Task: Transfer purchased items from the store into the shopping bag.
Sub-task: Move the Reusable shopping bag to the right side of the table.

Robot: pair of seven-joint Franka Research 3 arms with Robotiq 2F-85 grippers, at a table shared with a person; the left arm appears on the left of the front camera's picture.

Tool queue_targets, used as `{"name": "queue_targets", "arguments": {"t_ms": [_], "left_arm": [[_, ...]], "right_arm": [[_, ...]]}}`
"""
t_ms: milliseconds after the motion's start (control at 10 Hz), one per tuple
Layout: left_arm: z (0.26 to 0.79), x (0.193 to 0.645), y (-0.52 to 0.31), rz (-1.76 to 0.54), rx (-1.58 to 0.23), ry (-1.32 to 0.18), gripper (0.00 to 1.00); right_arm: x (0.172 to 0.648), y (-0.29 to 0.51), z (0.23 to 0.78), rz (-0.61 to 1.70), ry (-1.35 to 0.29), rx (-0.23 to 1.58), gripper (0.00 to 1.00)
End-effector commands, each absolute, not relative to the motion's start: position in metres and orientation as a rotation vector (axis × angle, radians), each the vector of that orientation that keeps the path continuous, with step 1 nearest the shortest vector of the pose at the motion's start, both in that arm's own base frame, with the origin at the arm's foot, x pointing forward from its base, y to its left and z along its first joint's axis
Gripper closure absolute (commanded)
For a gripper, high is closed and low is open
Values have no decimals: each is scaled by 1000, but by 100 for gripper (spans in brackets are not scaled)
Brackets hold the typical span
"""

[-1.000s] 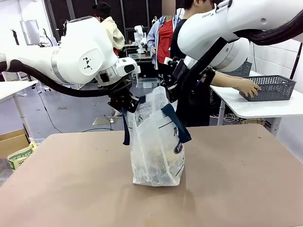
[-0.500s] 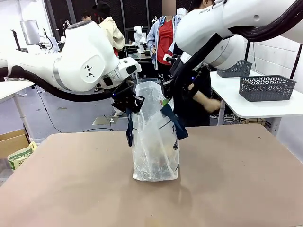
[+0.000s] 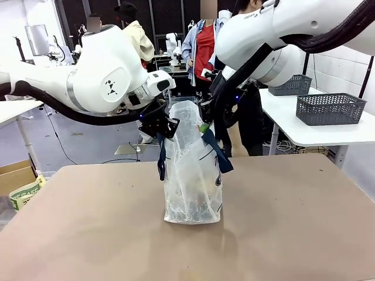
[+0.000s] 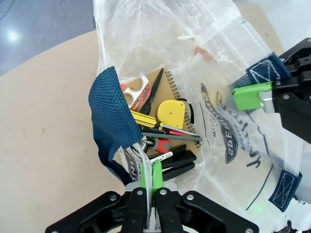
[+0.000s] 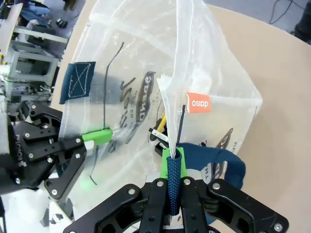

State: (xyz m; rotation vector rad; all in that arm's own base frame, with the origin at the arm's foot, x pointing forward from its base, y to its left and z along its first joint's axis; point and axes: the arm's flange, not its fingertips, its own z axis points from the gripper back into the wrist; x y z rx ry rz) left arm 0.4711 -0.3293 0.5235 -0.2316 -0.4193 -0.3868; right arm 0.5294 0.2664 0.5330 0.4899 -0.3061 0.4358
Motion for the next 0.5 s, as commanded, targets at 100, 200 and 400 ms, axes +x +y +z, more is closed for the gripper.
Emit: {"name": "queue_targets", "arguments": {"t_ms": [100, 200, 400], "left_arm": [[532, 482, -332, -379, -266, -450, 100], [530, 487, -333, -373, -271, -445, 100], [528, 497, -332, -332, -271, -417, 100]], "right_arm": [[550, 277, 548, 347, -223, 605, 100], [558, 275, 551, 292, -207, 626, 100], [569, 273, 549, 294, -159, 563, 100]]}}
